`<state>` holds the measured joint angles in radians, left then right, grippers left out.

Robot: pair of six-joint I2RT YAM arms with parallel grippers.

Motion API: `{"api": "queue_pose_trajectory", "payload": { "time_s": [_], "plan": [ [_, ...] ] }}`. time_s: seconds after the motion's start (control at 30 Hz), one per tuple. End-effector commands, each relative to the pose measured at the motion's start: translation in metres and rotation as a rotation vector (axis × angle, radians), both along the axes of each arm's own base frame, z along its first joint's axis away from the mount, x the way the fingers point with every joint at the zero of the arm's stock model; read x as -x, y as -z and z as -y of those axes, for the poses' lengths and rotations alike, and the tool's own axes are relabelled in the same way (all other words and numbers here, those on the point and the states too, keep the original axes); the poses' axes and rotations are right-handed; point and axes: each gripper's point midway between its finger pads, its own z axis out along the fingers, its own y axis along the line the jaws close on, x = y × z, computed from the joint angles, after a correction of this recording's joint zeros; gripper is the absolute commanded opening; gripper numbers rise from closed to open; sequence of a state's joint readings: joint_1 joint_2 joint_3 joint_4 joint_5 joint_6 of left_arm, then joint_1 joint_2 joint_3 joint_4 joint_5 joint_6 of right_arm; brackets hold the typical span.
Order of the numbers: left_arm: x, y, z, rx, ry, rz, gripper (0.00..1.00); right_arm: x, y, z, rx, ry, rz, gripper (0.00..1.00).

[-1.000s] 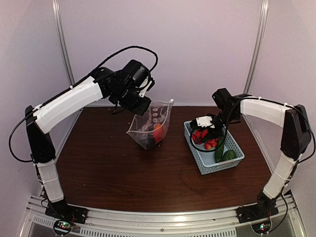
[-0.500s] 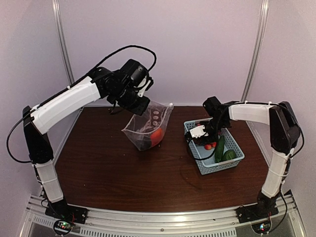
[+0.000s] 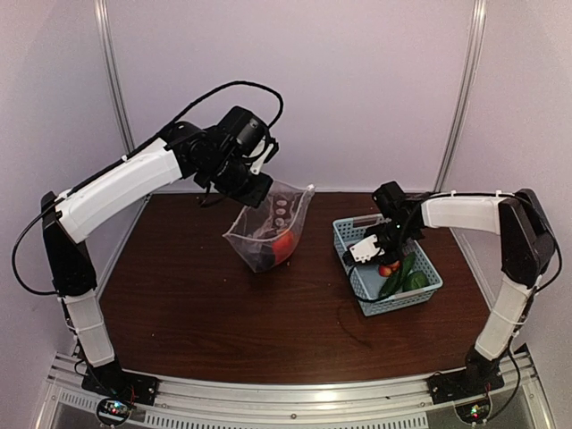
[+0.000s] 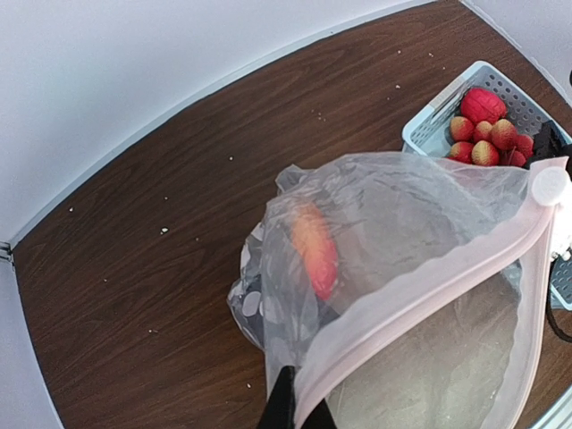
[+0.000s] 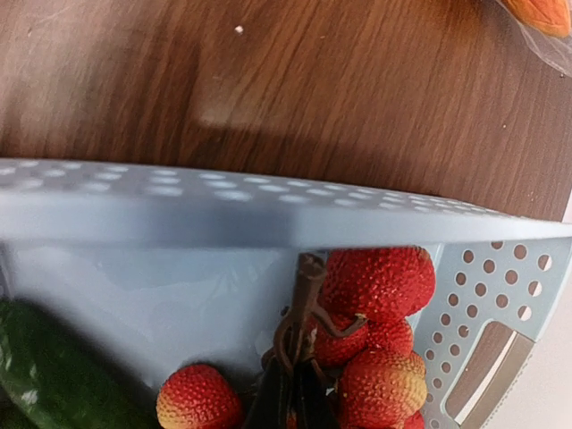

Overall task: Place the food in the zip-top bag and seal the zipper
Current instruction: Pick up the fake fruit from the bin.

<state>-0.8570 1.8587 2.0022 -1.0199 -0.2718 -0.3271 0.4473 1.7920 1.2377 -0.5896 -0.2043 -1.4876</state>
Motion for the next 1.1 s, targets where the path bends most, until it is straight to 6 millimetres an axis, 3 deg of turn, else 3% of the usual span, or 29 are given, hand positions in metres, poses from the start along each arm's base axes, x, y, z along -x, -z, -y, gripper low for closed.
{"api": "queue_pose_trajectory", "payload": {
  "time_s": [0.0, 0.27, 0.4, 0.6, 0.83, 1.07],
  "plan": [
    [-0.003, -0.013, 0.000, 0.051, -0.007, 0.025, 0.00, 0.005, -0.008, 0.022, 0.099, 0.001, 0.049, 0.00],
    [-0.001, -0.010, -0.002, 0.045, -0.007, 0.019, 0.00, 0.006, -0.053, 0.022, 0.018, 0.057, 0.072, 0.00],
    [0.001, -0.012, 0.001, 0.065, 0.007, 0.011, 0.00, 0.009, -0.090, 0.011, -0.110, 0.081, 0.061, 0.00],
    [0.005, -0.014, 0.011, 0.116, 0.036, -0.011, 0.00, 0.024, -0.161, -0.001, -0.329, 0.120, 0.096, 0.00],
    [0.007, -0.012, 0.026, 0.195, 0.056, -0.046, 0.00, 0.055, -0.232, -0.007, -0.523, 0.138, 0.117, 0.00],
    [0.007, -0.018, 0.044, 0.299, 0.067, -0.066, 0.00, 0.108, -0.296, -0.030, -0.788, 0.082, -0.075, 0.00]
  ]
}}
